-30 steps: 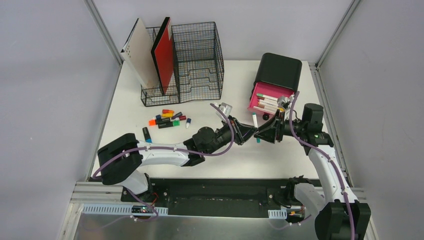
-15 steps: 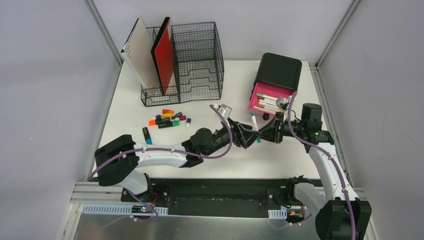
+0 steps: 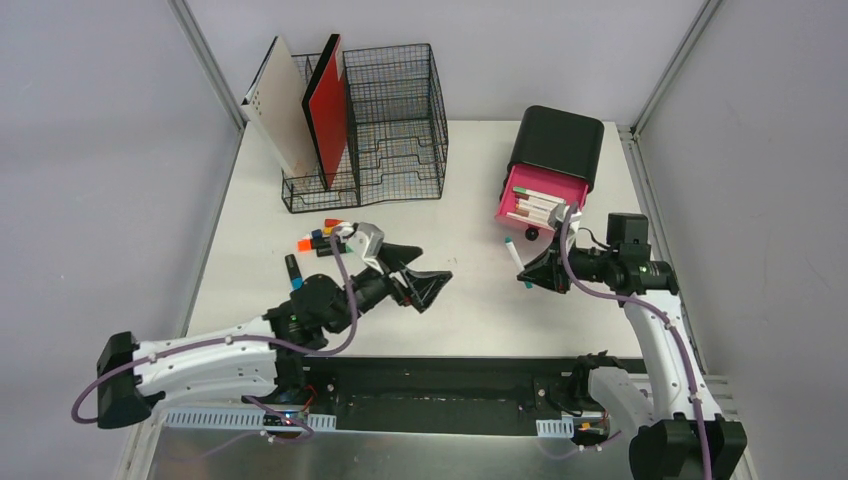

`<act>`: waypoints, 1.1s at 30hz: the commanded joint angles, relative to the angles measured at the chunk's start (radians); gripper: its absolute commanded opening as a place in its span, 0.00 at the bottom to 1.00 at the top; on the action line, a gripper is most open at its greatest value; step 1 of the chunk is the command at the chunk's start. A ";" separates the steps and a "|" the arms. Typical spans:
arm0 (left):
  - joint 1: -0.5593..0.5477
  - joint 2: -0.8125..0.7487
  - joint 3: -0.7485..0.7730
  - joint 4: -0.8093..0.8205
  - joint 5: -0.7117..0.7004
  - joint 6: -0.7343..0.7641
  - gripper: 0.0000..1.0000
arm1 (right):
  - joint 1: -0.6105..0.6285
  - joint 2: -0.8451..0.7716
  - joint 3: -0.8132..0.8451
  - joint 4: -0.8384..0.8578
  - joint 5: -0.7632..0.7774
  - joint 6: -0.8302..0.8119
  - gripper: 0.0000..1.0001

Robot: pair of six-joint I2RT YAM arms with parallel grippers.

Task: Organize the desk
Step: Place the stationery in the drawer.

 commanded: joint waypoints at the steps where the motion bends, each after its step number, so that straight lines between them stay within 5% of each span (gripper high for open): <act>1: -0.002 -0.162 -0.072 -0.330 -0.192 0.114 0.99 | -0.018 -0.045 0.054 -0.043 0.090 -0.110 0.00; 11: 0.000 -0.332 -0.371 -0.253 -0.439 0.178 0.99 | -0.076 -0.005 0.136 -0.026 0.316 -0.124 0.00; 22: -0.001 -0.273 -0.387 -0.204 -0.476 0.150 0.97 | -0.051 0.291 0.477 -0.033 0.594 -0.233 0.00; 33: -0.001 -0.410 -0.437 -0.246 -0.497 0.131 0.97 | 0.126 0.544 0.651 0.055 0.976 -0.286 0.00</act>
